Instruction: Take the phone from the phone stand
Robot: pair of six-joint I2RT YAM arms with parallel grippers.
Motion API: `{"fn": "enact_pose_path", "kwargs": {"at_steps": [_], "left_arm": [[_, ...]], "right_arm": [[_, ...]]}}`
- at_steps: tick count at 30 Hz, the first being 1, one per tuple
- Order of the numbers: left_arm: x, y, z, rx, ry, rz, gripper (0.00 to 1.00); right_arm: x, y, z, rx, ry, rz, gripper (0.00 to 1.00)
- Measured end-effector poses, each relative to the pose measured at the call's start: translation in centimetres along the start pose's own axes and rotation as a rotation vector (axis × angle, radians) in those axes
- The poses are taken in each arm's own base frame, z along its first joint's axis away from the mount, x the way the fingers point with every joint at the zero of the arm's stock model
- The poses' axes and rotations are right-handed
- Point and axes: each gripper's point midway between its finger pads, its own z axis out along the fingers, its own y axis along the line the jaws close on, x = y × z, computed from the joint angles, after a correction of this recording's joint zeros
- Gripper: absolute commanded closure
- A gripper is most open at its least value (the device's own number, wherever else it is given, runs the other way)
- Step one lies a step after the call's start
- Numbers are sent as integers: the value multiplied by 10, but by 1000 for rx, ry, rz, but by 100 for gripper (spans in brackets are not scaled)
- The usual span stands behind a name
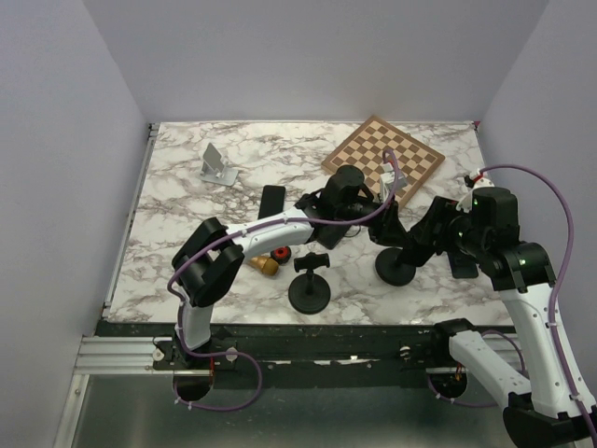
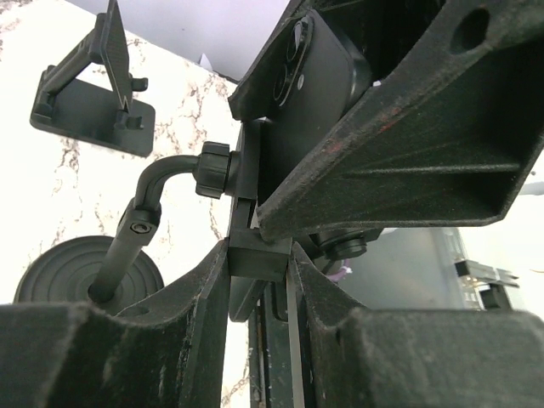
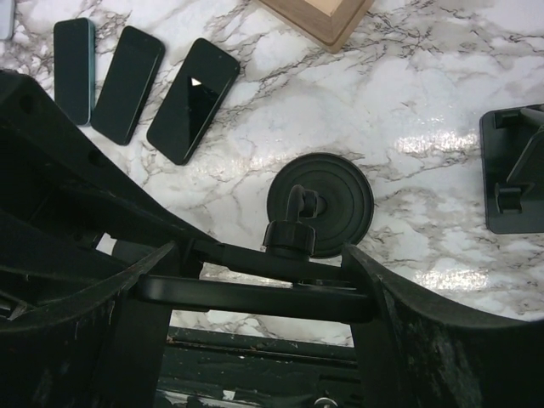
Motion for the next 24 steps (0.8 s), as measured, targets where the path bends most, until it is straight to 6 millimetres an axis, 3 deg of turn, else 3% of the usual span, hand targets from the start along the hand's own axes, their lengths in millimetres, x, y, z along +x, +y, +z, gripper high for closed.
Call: {"fn": "enact_pose_path", "kwargs": {"at_steps": [12,24], "left_arm": [[-6,0,-6,76,-24,-152,100],[-4,1,-12,141,-3,-195,100]], "right_arm": [[-9,5,-4,-18,-19,-41,99],[-4,18,-8,-120,0,-125,99]]}}
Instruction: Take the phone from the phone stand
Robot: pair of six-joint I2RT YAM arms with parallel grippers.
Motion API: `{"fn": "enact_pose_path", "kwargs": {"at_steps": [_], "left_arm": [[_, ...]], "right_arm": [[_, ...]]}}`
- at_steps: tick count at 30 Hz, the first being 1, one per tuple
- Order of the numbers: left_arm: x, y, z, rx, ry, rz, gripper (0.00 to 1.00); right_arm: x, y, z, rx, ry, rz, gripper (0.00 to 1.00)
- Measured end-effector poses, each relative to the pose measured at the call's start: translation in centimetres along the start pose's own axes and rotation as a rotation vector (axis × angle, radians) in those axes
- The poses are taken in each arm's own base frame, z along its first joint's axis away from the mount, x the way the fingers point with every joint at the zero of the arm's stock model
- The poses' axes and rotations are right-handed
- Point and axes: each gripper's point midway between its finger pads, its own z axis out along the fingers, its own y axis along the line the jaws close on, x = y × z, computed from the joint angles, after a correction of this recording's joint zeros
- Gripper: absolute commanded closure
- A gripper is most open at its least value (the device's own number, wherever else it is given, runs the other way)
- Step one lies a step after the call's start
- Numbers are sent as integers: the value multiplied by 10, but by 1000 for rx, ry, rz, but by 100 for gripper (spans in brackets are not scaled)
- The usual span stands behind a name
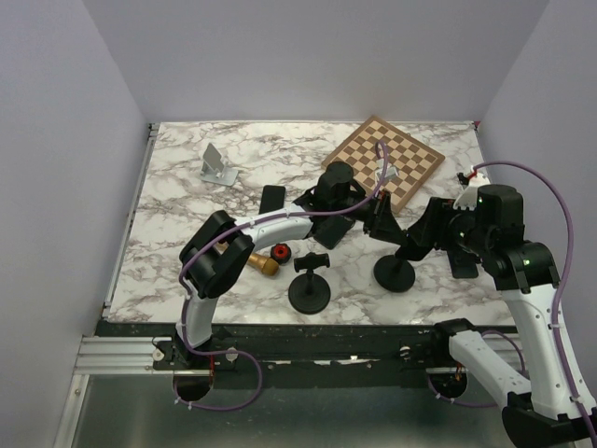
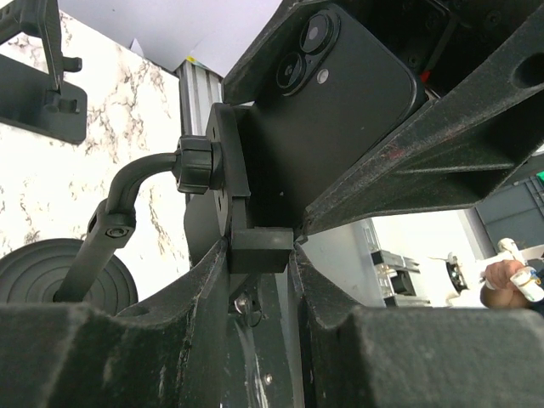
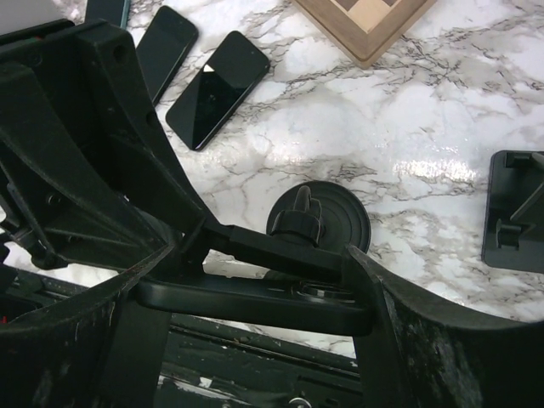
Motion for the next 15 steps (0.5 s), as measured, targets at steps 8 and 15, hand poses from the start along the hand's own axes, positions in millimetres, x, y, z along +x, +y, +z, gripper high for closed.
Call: {"fn": "enact_pose_path", "kwargs": {"at_steps": [8,15], "left_arm": [[3,-2,-3,27,24,-16,100],[8,-6,-4,53,51,-39,100]], "right_arm": [[2,7,-1,-56,13,-31,99],[4,13,-3,-103,19,-56,99]]}}
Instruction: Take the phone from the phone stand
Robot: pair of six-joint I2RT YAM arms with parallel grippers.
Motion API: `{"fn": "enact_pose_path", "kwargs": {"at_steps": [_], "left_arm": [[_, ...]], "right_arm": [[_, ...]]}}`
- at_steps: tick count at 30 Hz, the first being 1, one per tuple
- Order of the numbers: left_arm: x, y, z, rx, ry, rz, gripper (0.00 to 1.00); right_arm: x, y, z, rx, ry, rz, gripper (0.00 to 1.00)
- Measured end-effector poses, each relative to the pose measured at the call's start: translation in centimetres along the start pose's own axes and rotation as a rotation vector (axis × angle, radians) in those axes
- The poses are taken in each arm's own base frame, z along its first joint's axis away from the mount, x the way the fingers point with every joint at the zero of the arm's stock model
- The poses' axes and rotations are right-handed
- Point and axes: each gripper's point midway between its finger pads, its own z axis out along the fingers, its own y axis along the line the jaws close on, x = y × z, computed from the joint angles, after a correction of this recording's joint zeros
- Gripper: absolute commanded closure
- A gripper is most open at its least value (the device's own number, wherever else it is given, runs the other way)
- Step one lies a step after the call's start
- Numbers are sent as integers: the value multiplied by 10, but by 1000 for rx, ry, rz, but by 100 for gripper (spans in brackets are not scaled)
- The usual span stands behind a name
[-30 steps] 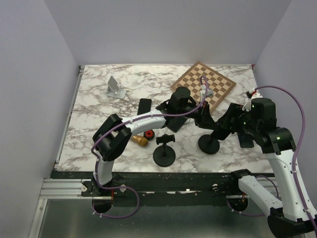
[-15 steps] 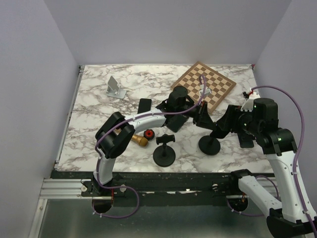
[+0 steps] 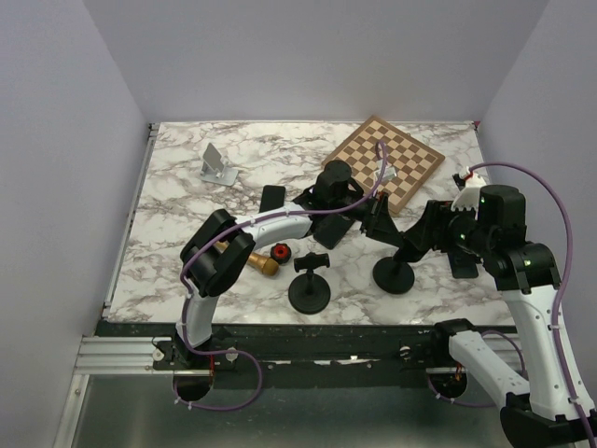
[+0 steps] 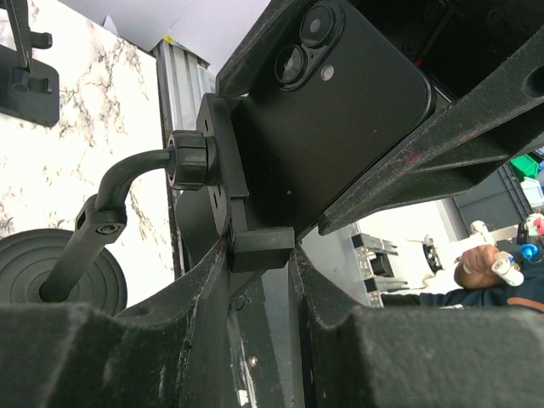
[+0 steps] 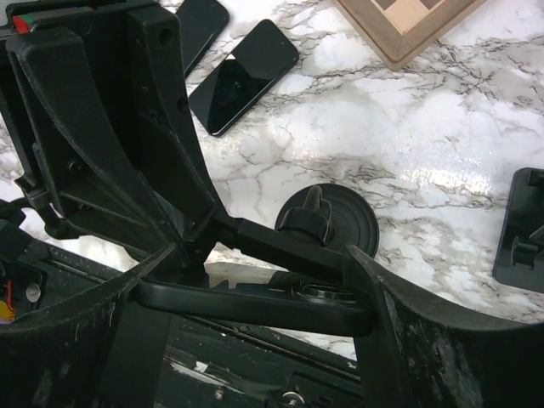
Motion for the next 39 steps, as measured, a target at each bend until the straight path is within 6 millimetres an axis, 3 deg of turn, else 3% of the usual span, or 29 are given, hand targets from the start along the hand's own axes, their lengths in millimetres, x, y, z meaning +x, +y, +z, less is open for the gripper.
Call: {"fn": "enact_pose_path", "kwargs": {"at_steps": [39], "left_arm": [[3,-9,1,-81,31,7,100]], "right_arm": [[-1,11,-8,-82,-52,-70,99]]}}
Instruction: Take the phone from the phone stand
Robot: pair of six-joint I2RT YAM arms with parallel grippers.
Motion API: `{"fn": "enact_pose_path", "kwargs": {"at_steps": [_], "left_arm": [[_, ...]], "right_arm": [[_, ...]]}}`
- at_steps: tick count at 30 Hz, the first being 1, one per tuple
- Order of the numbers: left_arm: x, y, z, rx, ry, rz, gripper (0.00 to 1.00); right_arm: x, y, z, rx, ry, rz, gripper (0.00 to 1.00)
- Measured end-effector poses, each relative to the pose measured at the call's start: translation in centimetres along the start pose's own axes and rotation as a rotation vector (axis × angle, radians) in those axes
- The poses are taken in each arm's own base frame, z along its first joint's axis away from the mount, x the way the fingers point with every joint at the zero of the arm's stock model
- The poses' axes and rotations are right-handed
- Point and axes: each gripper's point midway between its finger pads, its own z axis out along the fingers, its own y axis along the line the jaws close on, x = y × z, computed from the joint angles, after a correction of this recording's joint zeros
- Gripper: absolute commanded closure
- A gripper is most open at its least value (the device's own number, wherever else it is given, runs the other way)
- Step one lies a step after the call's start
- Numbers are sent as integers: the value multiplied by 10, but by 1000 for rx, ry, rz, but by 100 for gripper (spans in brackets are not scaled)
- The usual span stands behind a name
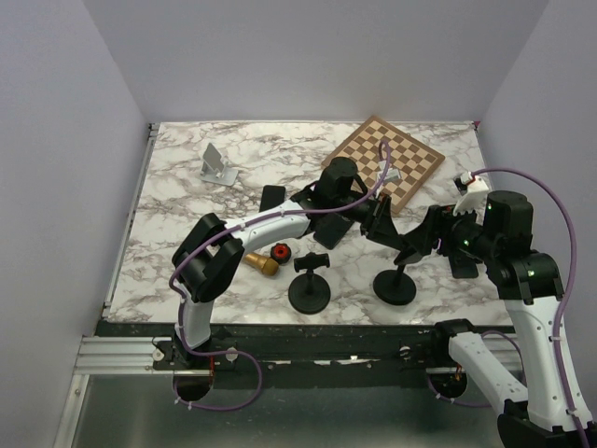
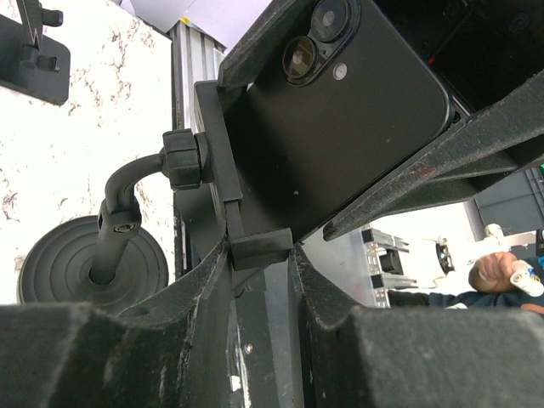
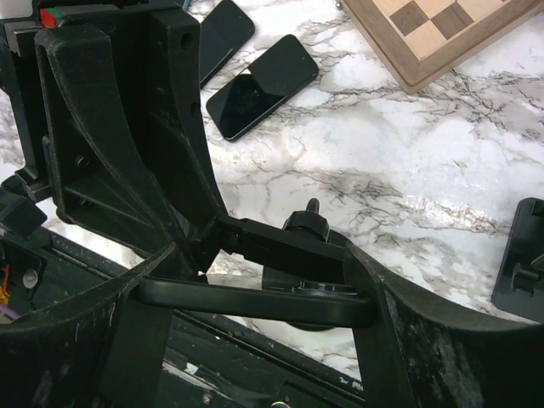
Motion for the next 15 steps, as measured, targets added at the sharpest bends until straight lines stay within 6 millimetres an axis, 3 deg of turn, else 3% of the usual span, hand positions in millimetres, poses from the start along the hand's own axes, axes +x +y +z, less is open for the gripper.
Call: {"fn": "enact_pose_path", "kwargs": {"at_steps": [15], "left_arm": [[5,-3,0,68,68,47,100]], "right_arm": [[6,3,0,-23,6,3,99]]}}
